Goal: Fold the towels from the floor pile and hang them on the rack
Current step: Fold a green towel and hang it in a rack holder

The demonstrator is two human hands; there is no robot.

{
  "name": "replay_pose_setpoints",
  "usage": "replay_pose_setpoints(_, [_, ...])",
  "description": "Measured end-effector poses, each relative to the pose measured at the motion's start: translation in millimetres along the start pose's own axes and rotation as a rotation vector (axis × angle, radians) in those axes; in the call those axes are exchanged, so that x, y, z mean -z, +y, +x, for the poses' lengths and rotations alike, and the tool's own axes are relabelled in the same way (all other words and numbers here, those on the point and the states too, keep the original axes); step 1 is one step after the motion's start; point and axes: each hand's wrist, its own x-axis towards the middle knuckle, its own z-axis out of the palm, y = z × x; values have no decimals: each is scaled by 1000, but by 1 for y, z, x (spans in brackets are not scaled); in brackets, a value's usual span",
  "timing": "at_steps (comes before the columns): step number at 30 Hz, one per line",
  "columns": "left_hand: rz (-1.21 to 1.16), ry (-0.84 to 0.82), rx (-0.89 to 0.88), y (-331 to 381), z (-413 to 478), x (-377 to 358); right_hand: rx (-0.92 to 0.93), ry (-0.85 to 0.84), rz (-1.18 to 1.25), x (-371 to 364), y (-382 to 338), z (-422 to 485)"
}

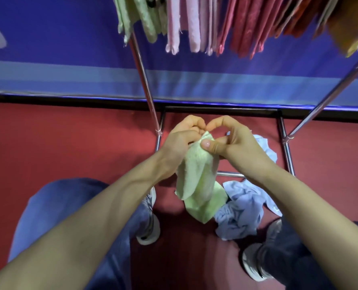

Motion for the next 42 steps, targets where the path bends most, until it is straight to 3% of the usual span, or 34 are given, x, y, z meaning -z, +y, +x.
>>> replay_pose_setpoints(11, [5,16,43,-5,3,-3,-1,8,-16,0,0,-3])
replay_pose_setpoints(17, [29,12,18,6,5,-3,0,159,37,4,-5,-2])
replay_pose_setpoints(20, [234,-81,-8,4,5,1,-16,261,37,9,-7,0])
replay_pose_setpoints(24, [946,-266,100,-8,1,12,-57,335,45,14,-10,1])
replay_pose_setpoints(28, [1225,-254,43,-7,0,22,-80,411,18,22,-10,3])
replay_pose_setpoints(33, [1356,-130,-58,9,1,29,-83,519,-75,36,-10,7])
replay_pose_setpoints(38, [1352,-149,-93,7,1,32,-39,545,-258,47,-6,11])
replay_pose_setpoints(42, [1345,-189,-91,0,0,34,-16,534,-268,44,-3,10])
